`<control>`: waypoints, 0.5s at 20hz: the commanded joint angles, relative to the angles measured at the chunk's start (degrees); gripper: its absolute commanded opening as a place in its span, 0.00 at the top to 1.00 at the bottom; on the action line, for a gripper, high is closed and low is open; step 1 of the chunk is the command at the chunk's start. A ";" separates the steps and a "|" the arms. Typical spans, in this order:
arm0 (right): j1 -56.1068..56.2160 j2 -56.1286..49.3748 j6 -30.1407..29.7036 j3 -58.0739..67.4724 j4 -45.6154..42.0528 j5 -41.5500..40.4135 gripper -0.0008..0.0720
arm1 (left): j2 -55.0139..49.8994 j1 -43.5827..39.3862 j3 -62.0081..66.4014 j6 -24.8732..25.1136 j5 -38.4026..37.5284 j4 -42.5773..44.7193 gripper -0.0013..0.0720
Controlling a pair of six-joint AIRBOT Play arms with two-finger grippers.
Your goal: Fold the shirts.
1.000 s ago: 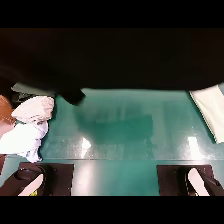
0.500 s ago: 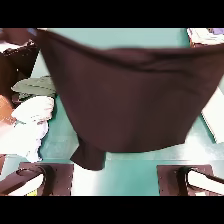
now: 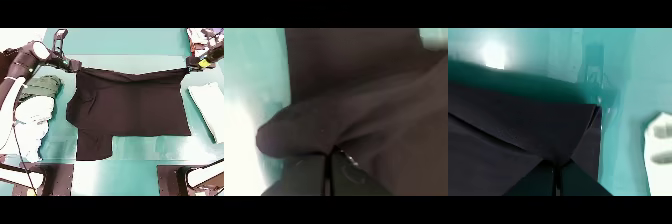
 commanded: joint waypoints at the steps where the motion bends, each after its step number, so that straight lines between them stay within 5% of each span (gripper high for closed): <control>1: 0.15 -3.21 0.17 0.09 -0.13 -4.17 0.79 | -3.45 0.04 -0.22 0.28 7.23 0.00 0.93; 2: 0.13 -3.21 0.20 0.37 -0.15 -4.17 0.49 | -3.41 0.04 0.11 0.28 5.73 0.15 0.93; 3: 0.13 -3.15 0.20 1.11 -0.20 -3.34 0.45 | -3.39 0.50 0.96 0.31 2.54 0.31 0.93; 7: -0.44 0.31 0.09 2.21 -0.11 0.46 0.45 | -3.37 5.03 6.64 -0.02 -15.45 0.33 0.93; 10: -0.50 2.86 0.09 2.21 -0.11 0.85 0.45 | -3.41 6.82 6.97 -1.25 -17.07 0.20 0.93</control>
